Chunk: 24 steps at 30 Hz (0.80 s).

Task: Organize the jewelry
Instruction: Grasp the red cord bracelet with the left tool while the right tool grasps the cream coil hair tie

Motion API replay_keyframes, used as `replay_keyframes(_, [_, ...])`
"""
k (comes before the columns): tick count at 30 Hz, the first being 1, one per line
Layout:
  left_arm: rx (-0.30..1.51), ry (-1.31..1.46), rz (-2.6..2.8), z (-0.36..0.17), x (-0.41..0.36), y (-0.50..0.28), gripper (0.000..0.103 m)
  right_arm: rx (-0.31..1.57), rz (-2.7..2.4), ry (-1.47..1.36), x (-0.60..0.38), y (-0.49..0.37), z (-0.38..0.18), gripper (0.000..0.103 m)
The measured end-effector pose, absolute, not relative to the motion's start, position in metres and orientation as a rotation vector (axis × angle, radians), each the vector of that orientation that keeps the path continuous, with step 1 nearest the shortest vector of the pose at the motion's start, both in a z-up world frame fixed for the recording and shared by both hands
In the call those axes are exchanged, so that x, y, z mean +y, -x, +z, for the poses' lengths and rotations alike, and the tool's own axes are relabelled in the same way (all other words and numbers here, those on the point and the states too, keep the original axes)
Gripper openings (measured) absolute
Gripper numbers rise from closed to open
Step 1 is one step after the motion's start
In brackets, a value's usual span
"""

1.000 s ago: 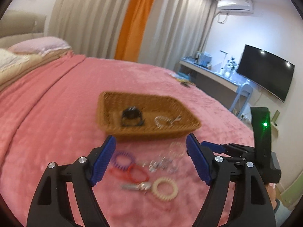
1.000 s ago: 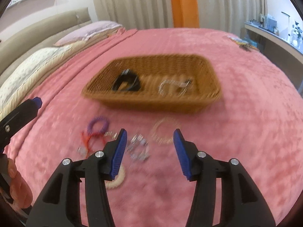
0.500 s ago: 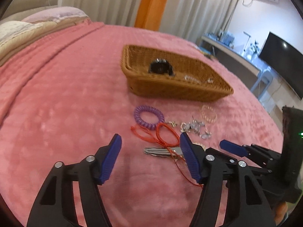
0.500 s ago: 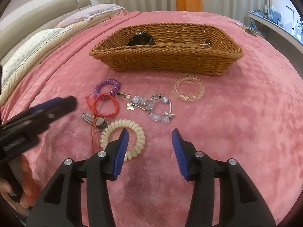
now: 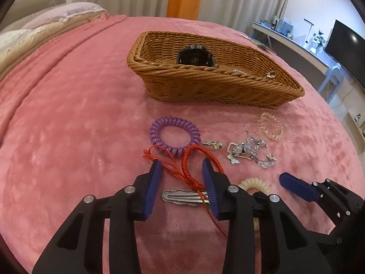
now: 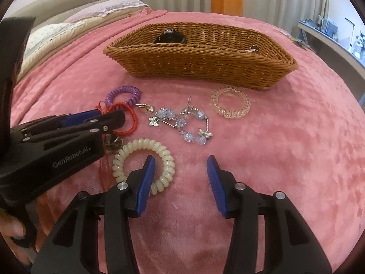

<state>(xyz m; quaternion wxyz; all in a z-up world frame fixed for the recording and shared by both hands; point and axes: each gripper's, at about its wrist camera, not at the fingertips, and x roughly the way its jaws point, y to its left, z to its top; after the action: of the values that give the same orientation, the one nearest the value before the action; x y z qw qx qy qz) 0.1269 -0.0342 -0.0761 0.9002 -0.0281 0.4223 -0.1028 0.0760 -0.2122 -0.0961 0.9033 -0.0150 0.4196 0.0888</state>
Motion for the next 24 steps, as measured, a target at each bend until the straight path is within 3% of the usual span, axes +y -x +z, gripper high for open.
replay_keyframes(2, [0.873,0.061,-0.201,-0.075,-0.034,-0.128,0.024,0.863,0.178,0.042,-0.211,-0.076,-0.096,0.042])
replay_keyframes(5, [0.868,0.094,-0.201,-0.075,-0.028,-0.128,0.01,0.859,0.19,0.056,-0.207,-0.075,-0.096,0.029])
replay_keyframes(12, [0.805,0.157,-0.231,-0.069,-0.019,-0.118,0.004,0.865,0.201,0.038,-0.21,-0.075,-0.097,0.012])
replay_keyframes(24, [0.627,0.228,-0.258,-0.045,-0.005,-0.09,0.004,0.779,0.213,-0.045,-0.226,-0.057,-0.083,0.01])
